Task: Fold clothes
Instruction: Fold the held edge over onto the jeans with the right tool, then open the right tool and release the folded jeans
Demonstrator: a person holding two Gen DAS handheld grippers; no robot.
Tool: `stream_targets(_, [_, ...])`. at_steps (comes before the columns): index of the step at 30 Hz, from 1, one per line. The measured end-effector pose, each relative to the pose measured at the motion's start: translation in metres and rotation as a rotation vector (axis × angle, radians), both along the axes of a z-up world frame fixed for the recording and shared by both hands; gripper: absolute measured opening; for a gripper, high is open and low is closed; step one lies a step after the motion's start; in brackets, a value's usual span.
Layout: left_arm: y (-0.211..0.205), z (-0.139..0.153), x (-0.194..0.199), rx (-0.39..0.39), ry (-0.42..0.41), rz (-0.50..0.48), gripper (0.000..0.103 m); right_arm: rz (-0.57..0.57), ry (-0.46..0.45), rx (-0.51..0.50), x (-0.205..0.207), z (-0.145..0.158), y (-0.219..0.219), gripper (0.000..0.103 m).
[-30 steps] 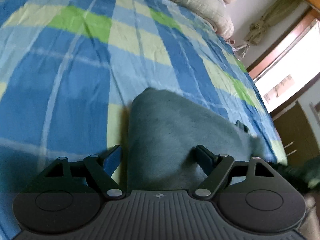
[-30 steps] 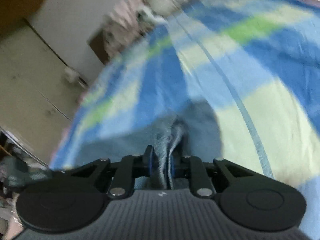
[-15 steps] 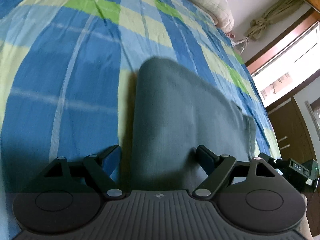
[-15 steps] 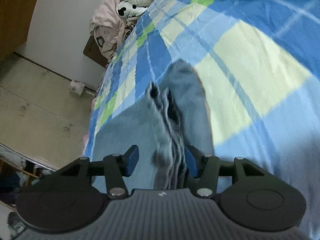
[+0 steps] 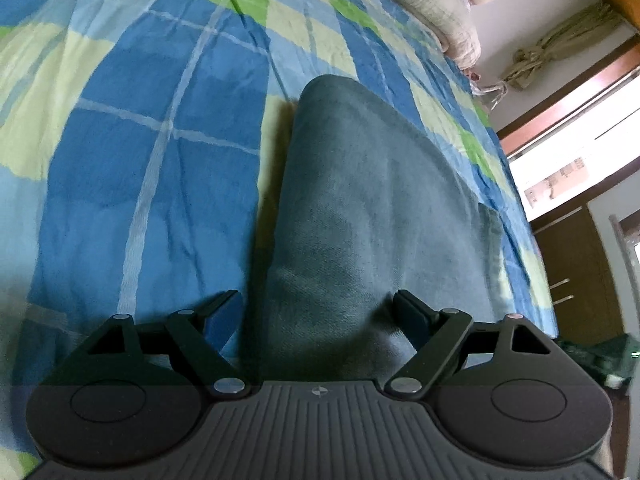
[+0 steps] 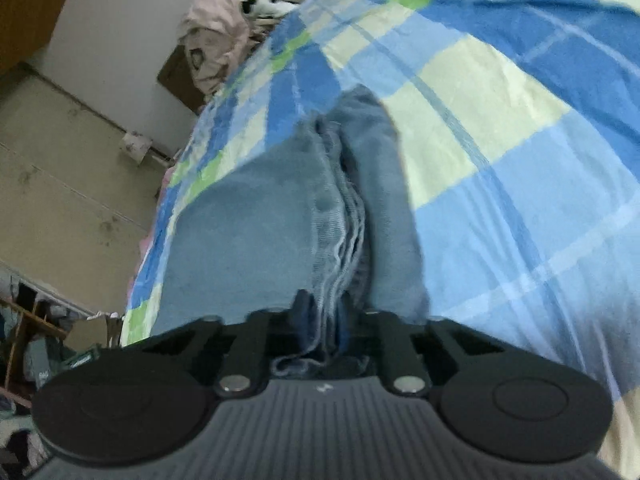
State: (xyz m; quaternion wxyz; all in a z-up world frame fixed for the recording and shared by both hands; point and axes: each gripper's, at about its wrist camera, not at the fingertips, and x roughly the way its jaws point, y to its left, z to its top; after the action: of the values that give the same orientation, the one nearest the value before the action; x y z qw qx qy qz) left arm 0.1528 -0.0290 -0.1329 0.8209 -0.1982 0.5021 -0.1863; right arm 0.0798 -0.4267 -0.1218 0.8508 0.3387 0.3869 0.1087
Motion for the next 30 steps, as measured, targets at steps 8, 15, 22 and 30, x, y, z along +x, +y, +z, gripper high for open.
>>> stream_targets(8, [-0.011, -0.01, -0.003, 0.063, -0.006, -0.029, 0.095, 0.0, 0.039, -0.046, 0.0, -0.044, 0.002, 0.011])
stream_targets(15, [-0.006, -0.012, -0.01, 0.036, -0.044, -0.009, 0.094, -0.059, 0.009, 0.09, -0.01, -0.062, -0.011, 0.012])
stream_targets(22, [-0.007, 0.012, -0.026, 0.106, -0.108, 0.011, 0.092, -0.105, 0.019, -0.034, -0.023, -0.011, -0.001, 0.048])
stream_targets(30, [-0.014, 0.052, -0.047, 0.166, -0.187, 0.04, 0.095, -0.129, -0.145, -0.401, -0.052, 0.053, 0.03, 0.07])
